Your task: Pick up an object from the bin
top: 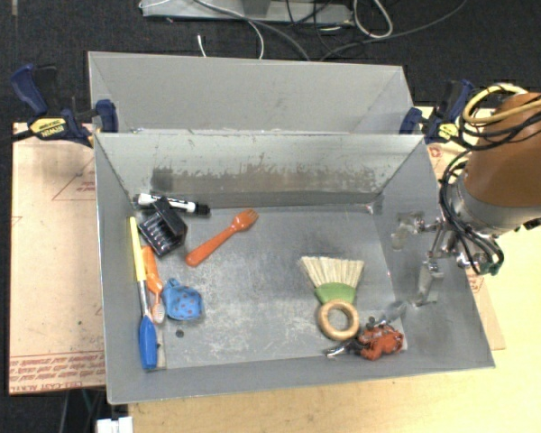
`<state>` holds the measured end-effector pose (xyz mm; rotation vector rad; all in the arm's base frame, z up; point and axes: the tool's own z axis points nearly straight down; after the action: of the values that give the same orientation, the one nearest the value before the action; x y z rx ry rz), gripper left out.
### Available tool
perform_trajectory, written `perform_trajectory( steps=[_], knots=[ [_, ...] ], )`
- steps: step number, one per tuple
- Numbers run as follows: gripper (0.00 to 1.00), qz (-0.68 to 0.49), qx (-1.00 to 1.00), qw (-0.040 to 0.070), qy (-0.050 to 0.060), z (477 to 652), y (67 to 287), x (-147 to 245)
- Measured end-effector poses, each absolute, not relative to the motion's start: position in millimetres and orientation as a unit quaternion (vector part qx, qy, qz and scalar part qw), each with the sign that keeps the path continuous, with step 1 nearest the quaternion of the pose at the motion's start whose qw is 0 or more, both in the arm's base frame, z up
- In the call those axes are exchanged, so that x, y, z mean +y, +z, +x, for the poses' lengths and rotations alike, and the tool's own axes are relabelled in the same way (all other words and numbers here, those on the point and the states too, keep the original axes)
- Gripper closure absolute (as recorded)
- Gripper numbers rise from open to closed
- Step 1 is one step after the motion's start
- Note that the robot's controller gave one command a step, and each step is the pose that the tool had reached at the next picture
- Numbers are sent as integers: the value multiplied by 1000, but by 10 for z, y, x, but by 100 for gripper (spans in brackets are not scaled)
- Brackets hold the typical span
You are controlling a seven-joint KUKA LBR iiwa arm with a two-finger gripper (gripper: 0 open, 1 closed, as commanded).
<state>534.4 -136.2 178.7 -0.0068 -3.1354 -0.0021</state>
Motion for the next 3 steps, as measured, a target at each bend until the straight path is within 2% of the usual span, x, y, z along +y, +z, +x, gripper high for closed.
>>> perform_trajectory(
  steps=[1, 2, 3],
  knots=[
    [0, 0, -1000, -1, 0, 5361, 1834, -1354],
    [0, -59, -998, -2, -1, 5508, 1121, -868],
    [0, 11, -1000, -3, 1, 5571, 1223, -574]
  ],
)
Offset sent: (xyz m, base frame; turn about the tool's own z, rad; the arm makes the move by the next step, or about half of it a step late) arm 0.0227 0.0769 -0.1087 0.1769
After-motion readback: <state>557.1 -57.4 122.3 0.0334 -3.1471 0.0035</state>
